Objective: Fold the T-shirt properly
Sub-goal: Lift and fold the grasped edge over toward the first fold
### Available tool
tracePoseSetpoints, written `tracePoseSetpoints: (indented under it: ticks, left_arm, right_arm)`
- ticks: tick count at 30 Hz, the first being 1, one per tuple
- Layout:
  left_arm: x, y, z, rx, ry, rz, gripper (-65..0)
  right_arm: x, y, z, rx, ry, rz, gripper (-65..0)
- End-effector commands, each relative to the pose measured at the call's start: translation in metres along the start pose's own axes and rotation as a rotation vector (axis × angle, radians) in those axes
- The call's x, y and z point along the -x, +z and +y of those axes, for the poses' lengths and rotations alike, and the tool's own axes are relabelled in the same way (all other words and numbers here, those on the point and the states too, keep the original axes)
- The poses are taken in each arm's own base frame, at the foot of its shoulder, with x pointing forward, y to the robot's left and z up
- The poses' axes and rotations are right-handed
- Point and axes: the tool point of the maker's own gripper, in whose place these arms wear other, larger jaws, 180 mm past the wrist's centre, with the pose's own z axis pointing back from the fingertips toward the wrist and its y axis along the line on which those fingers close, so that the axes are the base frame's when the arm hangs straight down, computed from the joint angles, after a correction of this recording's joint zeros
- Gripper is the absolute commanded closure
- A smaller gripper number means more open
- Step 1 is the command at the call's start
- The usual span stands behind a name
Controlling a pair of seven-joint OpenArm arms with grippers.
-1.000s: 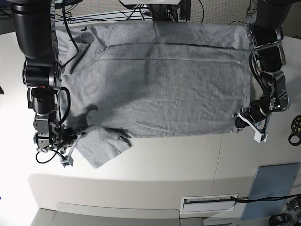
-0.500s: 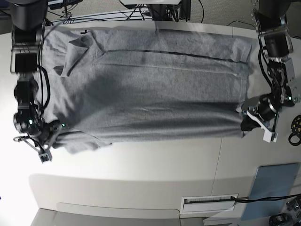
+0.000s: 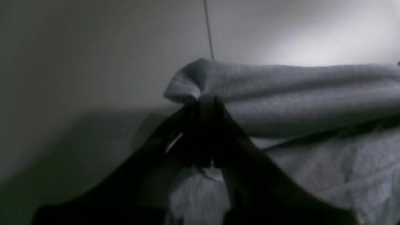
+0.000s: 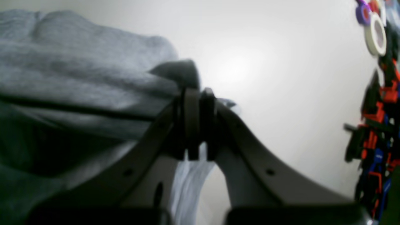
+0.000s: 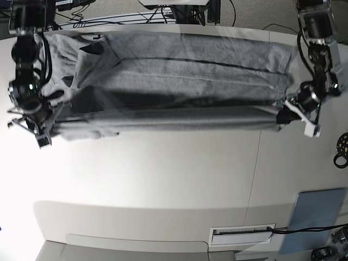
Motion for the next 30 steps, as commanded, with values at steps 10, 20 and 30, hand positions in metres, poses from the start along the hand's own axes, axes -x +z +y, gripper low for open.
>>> tracePoseSetpoints:
  ticks: [10,20,30]
  left_arm:
    - [0.029,0.020,0.003,0.018,0.005,0.053,0.0]
    - [0.059,0.028,0.006,0.005,0.024,0.114,0.0]
    - [0.065,0.031,0.007,0.009,0.006,0.159,0.0]
  right_arm:
    - [0.042,0.051,-0.009,0.073,0.035,0.049,0.0]
    - [0.096,0.064,0.020,0.021,0.009,0.173,0.0]
    - [0.111,0.067,0.025,0.010,0.005,0.230,0.0]
